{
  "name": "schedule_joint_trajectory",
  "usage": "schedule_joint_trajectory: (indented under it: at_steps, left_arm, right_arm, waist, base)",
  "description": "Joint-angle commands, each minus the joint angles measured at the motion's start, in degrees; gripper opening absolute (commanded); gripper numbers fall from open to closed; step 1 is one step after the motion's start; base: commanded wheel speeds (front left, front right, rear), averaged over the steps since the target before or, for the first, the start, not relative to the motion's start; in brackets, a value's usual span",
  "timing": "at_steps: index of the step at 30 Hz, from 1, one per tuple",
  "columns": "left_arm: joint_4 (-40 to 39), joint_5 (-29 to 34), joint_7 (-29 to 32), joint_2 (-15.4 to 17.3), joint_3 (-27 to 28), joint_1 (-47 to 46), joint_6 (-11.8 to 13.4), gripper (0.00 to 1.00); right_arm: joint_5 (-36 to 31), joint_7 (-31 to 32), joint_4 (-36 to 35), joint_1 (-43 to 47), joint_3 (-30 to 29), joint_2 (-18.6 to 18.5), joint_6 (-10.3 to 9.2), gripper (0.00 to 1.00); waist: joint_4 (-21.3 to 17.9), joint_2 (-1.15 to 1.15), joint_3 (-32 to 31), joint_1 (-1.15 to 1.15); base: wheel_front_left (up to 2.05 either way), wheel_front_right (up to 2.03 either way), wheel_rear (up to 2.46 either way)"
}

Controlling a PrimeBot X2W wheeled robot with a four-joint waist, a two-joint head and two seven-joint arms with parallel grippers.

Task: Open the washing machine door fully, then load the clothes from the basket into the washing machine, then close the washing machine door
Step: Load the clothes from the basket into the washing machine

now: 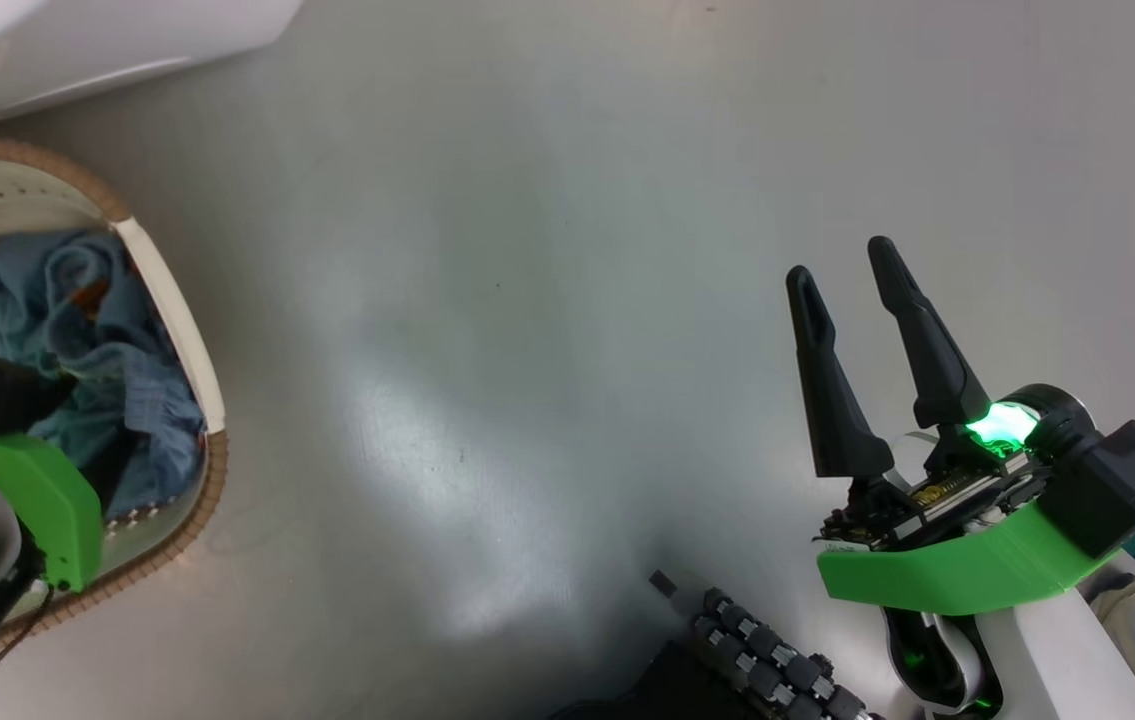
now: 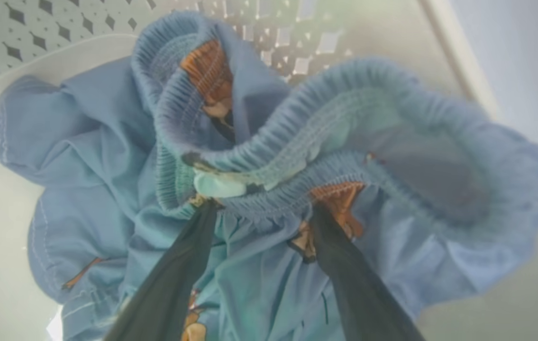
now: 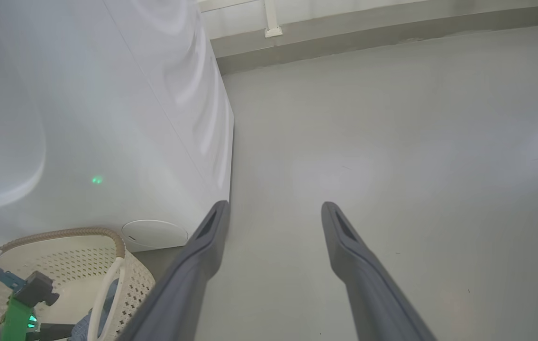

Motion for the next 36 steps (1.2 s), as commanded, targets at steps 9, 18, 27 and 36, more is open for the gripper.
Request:
schedule_joint_trajectory:
  at_steps: [9,18,27,36]
  left_arm:
    - [9.3,-3.3,0.0,-1.2,1.1,-1.3,-0.1,1.00]
    - [7.2,-4.6,-0.7,-1.8,1.1,-0.6,-0.1,1.00]
    - [0.7,-5.7,-1.4,1.1,1.1,-0.1,-0.1,0.00]
    - [-4.2,-8.1,-5.9,2.1,1.1,1.4,-0.1,0.00]
  right_arm:
    - [-2.0,-0.5,-3.3,3.9,1.0,-0.6,0.32,1.00]
    - [-3.8,-0.5,-4.8,5.1,1.2,-0.6,0.32,1.00]
    - [-3.7,-0.5,-4.5,4.4,2.0,-0.6,0.32,1.00]
    - [-2.8,-0.5,-2.6,0.9,2.2,-0.6,0.32,1.00]
  waist:
    - [1.4,0.00,1.2,0.00]
    - [2.8,0.00,1.6,0.00]
    - [2.8,0.00,1.5,0.00]
    - [4.6,0.00,-1.6,0.00]
  base:
    - [0.11,0.11,0.11]
    - [0.07,0.07,0.07]
    - [0.00,0.00,0.00]
    - [0.00,0.00,0.00]
